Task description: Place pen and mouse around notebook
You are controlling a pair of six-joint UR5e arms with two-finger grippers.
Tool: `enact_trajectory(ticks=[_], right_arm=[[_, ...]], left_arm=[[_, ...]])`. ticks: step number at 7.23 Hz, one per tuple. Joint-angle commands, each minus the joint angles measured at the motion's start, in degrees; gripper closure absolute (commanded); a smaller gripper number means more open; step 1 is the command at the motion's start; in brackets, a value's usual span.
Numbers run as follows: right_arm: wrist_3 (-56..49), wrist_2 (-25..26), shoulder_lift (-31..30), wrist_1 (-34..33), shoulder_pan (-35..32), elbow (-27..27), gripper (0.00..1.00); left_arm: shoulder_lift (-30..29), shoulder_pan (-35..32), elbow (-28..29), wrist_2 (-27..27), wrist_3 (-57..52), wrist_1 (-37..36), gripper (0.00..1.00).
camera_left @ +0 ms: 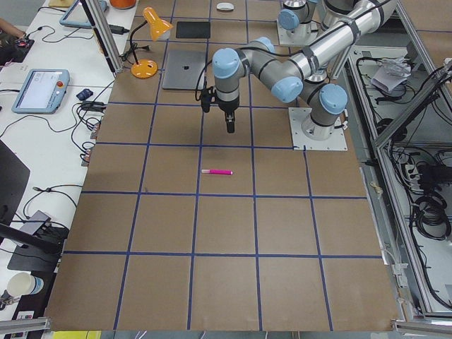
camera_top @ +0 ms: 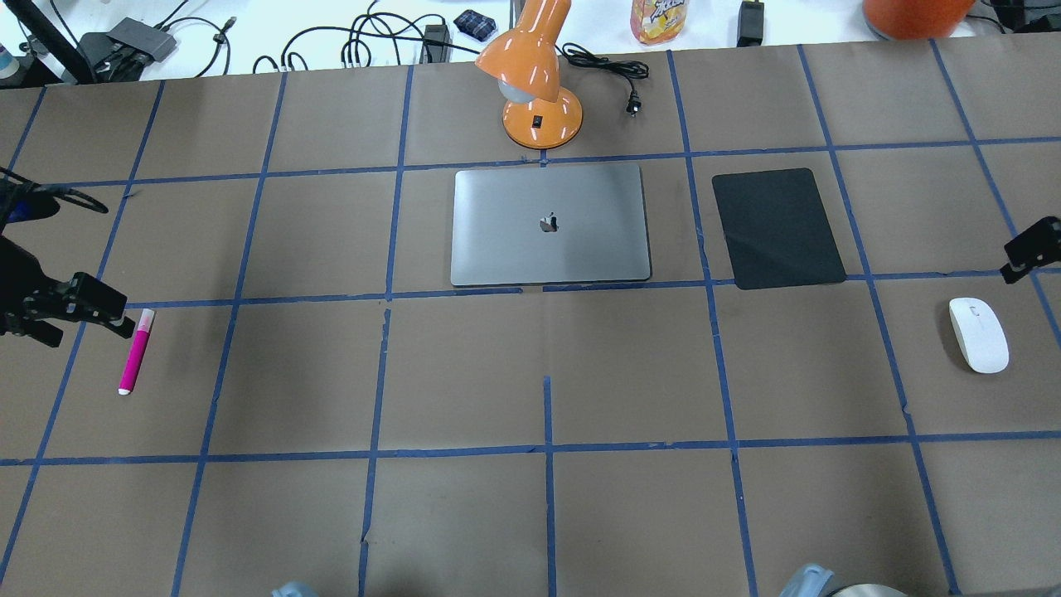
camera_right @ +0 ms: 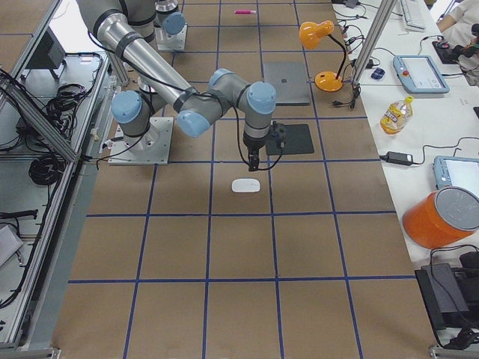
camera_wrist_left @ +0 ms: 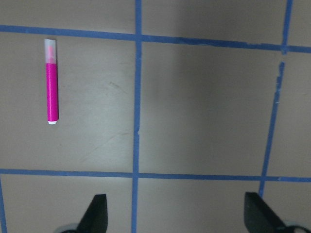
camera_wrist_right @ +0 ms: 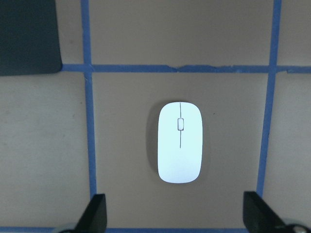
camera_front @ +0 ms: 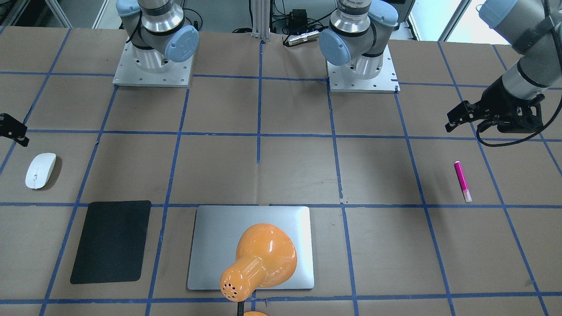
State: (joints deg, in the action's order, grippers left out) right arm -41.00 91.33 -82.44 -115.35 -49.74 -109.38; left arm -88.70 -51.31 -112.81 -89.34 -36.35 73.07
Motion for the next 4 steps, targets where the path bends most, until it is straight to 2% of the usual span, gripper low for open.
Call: enact_trajectory(ticks=[1, 4], right_arm=[[-2.51, -0.1, 5.16, -12.15, 2.19, -7.15, 0.01], [-2.69, 0.08, 12.1, -17.89, 2.19, -7.16, 0.0]], left_arm=[[-4.71, 3.76, -4.25, -0.31, -8.45, -13.0, 0.0], [-12.7, 3.85, -4.17, 0.04, -8.03, -21.28, 0.0]])
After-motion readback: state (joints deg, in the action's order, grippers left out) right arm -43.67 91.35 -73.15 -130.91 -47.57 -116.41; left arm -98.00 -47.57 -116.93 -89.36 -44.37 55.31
